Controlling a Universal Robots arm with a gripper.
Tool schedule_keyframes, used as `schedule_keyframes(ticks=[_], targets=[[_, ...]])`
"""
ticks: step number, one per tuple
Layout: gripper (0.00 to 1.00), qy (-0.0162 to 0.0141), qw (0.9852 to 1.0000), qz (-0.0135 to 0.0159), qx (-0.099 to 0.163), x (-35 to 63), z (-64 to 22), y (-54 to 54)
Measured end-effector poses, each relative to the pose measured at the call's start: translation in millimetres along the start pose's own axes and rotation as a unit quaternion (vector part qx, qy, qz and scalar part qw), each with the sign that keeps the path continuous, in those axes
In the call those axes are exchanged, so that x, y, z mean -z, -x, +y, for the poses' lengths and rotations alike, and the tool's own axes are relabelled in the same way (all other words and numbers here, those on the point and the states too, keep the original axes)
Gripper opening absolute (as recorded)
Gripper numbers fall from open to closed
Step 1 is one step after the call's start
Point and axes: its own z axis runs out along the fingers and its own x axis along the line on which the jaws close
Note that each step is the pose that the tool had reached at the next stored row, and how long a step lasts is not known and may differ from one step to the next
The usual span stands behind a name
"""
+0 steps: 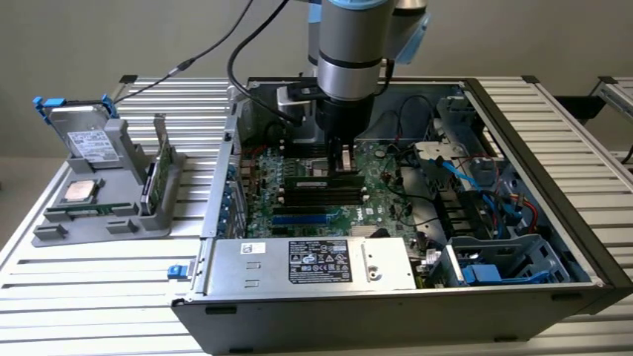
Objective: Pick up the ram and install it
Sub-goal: 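Insert the ram into the slot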
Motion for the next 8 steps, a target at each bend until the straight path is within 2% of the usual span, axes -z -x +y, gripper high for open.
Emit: schedule_keyframes(ticks=[8], targets=[[0.14, 0.001, 1.0, -0.0002, -0.008, -10.9, -0.1, 0.5]])
